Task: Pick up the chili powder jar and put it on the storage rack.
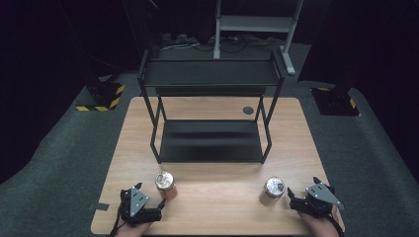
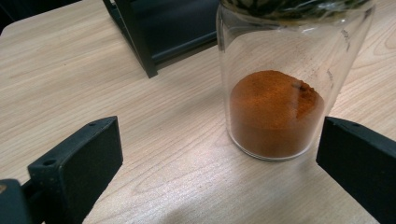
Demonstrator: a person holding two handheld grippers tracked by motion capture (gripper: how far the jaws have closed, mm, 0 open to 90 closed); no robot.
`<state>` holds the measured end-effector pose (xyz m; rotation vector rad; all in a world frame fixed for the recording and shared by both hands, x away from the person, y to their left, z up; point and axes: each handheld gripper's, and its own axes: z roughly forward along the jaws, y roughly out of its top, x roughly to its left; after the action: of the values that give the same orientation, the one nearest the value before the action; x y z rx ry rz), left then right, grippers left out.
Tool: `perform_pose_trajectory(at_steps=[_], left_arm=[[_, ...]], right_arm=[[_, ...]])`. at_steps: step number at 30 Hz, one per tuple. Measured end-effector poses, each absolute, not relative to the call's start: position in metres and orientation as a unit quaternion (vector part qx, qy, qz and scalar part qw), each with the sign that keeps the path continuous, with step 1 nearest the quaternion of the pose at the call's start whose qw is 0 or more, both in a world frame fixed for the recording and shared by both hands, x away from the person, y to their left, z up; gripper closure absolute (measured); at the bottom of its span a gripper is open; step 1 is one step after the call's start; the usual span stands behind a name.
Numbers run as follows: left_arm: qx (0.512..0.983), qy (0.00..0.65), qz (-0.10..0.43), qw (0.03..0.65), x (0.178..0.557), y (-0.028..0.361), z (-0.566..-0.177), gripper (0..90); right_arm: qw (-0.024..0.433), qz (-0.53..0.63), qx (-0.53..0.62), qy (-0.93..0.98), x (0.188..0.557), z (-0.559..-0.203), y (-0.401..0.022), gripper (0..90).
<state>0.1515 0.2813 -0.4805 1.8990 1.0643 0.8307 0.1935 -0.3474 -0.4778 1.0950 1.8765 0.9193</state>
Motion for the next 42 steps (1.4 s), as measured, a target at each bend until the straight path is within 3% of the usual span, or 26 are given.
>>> perform_pose_trajectory(at_steps=[42], left_arm=[[0.750, 0.426, 0.320, 0.391, 0.1521, 0.2860, -0.4783, 0.6]], right_arm=[[0.370, 0.355, 0.436, 0.740, 0.1984, -0.4744, -0.3479, 0.3]])
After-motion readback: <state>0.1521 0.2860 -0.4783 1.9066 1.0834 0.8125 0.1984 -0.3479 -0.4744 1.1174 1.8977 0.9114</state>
